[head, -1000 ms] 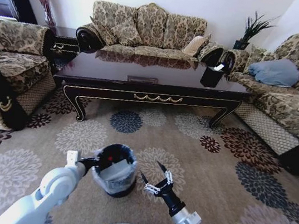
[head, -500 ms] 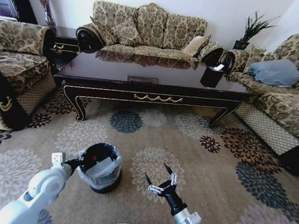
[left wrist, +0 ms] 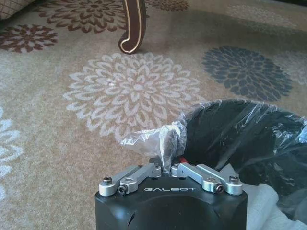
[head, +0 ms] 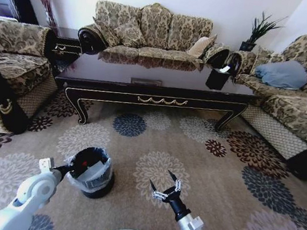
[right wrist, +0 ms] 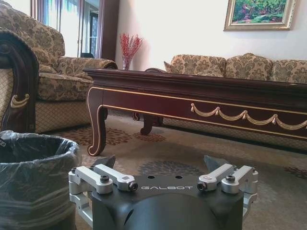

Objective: Move to the front of the table and pick up the trash from the floor, then place it into the trash bin.

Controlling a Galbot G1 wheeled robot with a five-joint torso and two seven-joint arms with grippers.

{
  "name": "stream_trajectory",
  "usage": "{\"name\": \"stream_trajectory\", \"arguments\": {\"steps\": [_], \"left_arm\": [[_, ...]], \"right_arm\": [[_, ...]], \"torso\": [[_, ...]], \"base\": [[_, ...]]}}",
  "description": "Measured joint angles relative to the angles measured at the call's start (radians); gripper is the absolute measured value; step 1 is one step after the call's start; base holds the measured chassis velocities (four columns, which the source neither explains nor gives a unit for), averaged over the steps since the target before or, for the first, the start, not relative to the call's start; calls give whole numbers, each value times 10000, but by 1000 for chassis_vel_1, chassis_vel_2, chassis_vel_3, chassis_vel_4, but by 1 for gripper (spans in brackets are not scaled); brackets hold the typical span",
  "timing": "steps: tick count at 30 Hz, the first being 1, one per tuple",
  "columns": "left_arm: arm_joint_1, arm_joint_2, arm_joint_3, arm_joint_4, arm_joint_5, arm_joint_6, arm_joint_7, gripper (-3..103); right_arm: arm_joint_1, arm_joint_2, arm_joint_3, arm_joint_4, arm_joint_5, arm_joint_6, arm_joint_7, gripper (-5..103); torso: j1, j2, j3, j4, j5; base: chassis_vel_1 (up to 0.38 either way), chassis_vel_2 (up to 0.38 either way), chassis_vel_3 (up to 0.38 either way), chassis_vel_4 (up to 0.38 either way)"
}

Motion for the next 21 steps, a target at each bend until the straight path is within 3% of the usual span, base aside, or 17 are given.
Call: {"name": "stream_trajectory", "arguments": {"steps": [4, 6, 9, 10, 13, 18, 21], "left_arm": [[28, -44, 73, -99, 33, -38, 6, 19], [64, -58, 60, -145, 41, -49, 5, 19], [253, -87, -129, -416, 41, -55, -10, 36], [253, -87, -129, -416, 41, -55, -10, 36], [517, -89, -554, -920, -144, -40, -93, 52], [908, -107, -1085, -1503, -295, 18, -123, 62], [1721, -282, -1759, -1967, -348, 55, 96, 79]], "right_arm": [[-1, 21, 32, -151, 27, 39, 41, 100], [1, 23, 39, -167, 51, 46, 77, 100], [56, 44, 62, -229, 154, 52, 134, 100], [56, 44, 62, -229, 154, 52, 134, 100], [103, 98, 85, -278, 196, 44, 217, 100], [94, 110, 114, -300, 207, 30, 251, 100], [86, 110, 144, -308, 201, -2, 347, 100]], "torso": [[0, 0, -1, -1, 4], [0, 0, 0, -1, 3], [0, 1, 0, 0, 1], [0, 1, 0, 0, 1], [0, 1, 0, 0, 2], [0, 0, -1, -1, 2], [-1, 0, 0, 1, 2]], "base": [[0, 0, 0, 0], [0, 0, 0, 0], [0, 0, 0, 0], [0, 0, 0, 0], [0, 0, 0, 0], [0, 0, 0, 0], [0, 0, 0, 0]]}}
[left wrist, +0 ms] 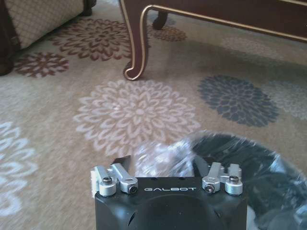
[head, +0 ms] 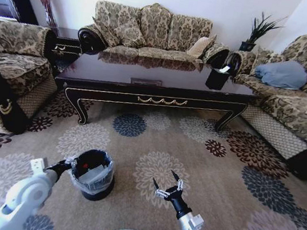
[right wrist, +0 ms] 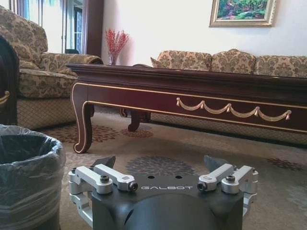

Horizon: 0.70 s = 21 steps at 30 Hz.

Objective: Move to the front of the table and pick up the trash from the floor, then place it into the trash bin.

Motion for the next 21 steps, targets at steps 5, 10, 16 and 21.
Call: {"name": "stream_trajectory", "arguments": {"steps": [5, 10, 16, 21], "left_arm": [[850, -215, -532, -215, 375, -211, 343, 94], [1517, -314, -659, -719, 1604, -1435, 1063, 100], [2316, -729, -683, -821, 3505, -3246, 1774, 100], [2824, -1008, -632, -312, 4702, -4649, 2340, 100]], "right_arm": [[-244, 88, 256, 104, -48, 54, 31, 100], [-847, 880, 1005, 232, -216, 611, 40, 100], [-934, 1961, 1480, 293, -211, 1096, 160, 100], [-1137, 2633, 1889, 184, -564, 1563, 157, 100]], "torso": [[0, 0, 0, 2, -2], [0, -1, 0, -9, -3], [0, -1, 0, 1, -2], [0, -1, 0, 0, -3]], "base": [[0, 0, 0, 0], [0, 0, 0, 0], [0, 0, 0, 0], [0, 0, 0, 0]]}}
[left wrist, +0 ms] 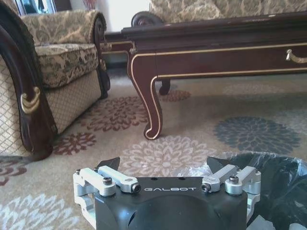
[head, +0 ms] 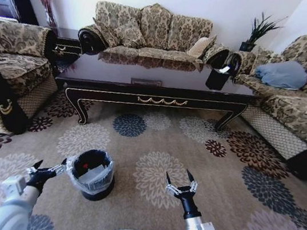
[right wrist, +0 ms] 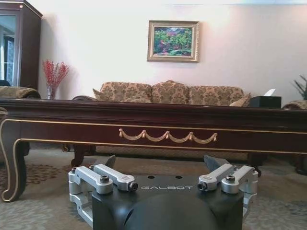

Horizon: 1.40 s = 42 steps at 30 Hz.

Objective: Move to the front of the table and pick up the trash from the floor, then place it into the trash bin.

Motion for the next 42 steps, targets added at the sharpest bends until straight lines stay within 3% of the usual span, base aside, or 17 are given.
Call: {"name": "stream_trajectory", "arguments": {"steps": [2, 4, 5, 6, 7, 8, 12, 17, 25, 42], "left_arm": [[231, -70, -11, 14, 138, -563, 213, 100], [231, -70, -11, 14, 138, -563, 213, 100], [370, -112, -13, 21, 298, -987, 315, 100], [855, -273, 131, 185, 978, -2518, 594, 100], [1067, -296, 214, 247, 1221, -3053, 710, 100], [1067, -296, 214, 247, 1221, -3053, 710, 100], [1525, -339, 536, 548, 1739, -4111, 945, 100], [1796, -370, 899, 846, 2152, -4834, 994, 100], [1902, -334, 996, 748, 2237, -5133, 1010, 100], [1907, -275, 884, 613, 2104, -5042, 920, 100]], "right_arm": [[-91, 121, 135, -6, -134, 155, -20, 100], [-91, 121, 135, -6, -134, 155, -20, 100], [-134, 148, 197, 7, -182, 213, -30, 100], [-258, 277, 331, 143, -412, 349, -37, 100], [-306, 374, 430, 157, -638, 435, -16, 100], [-306, 374, 430, 157, -638, 435, -16, 100], [-325, 690, 818, 139, -1333, 894, 134, 100], [-419, 853, 956, 203, -1245, 868, 240, 100], [-541, 1013, 876, 271, -1345, 833, 75, 100], [-541, 934, 709, 346, -1575, 514, 57, 100]], "torso": [[0, 0, 0, -3, 0], [0, 0, 0, -3, 0], [0, 0, 0, -3, 3], [0, 0, 0, 0, 0], [0, 0, -1, -1, 2], [0, 0, -1, -1, 2], [0, 0, 0, -2, 2], [0, 0, 0, -1, 2], [0, 0, 0, -2, 2], [0, 1, 0, -2, 2]], "base": [[0, 0, 0, 0], [0, 0, 0, 0], [0, 0, 0, 0], [0, 0, 0, 0], [0, 0, 0, 0], [0, 0, 0, 0], [0, 0, 0, 0], [0, 0, 0, 0], [0, 0, 0, 0], [0, 0, 0, 0]]}}
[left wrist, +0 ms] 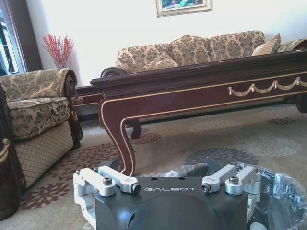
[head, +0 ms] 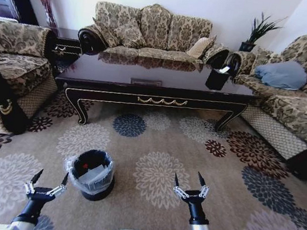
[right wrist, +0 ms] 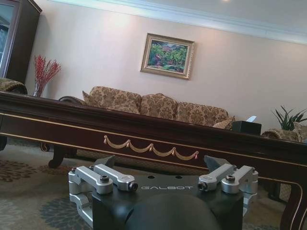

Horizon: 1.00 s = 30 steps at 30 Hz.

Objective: Move to the front of the table and pick up the trash from the floor, then place it into the trash bin.

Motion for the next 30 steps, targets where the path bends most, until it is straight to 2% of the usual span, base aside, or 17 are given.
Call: {"name": "stream_trajectory", "arguments": {"steps": [19, 30], "left_arm": [[-5, 2, -5, -1, -12, 29, -14, 100], [-6, 2, -5, -1, -14, 36, -16, 100]], "right_arm": [[7, -7, -1, 0, 5, -8, -3, 100], [7, -7, -1, -1, 10, -9, -3, 100]], "torso": [[0, -1, 1, 0, 0], [-1, 0, -1, 2, -1]], "base": [[19, -15, -14, 25], [167, -151, -175, 154]]}}
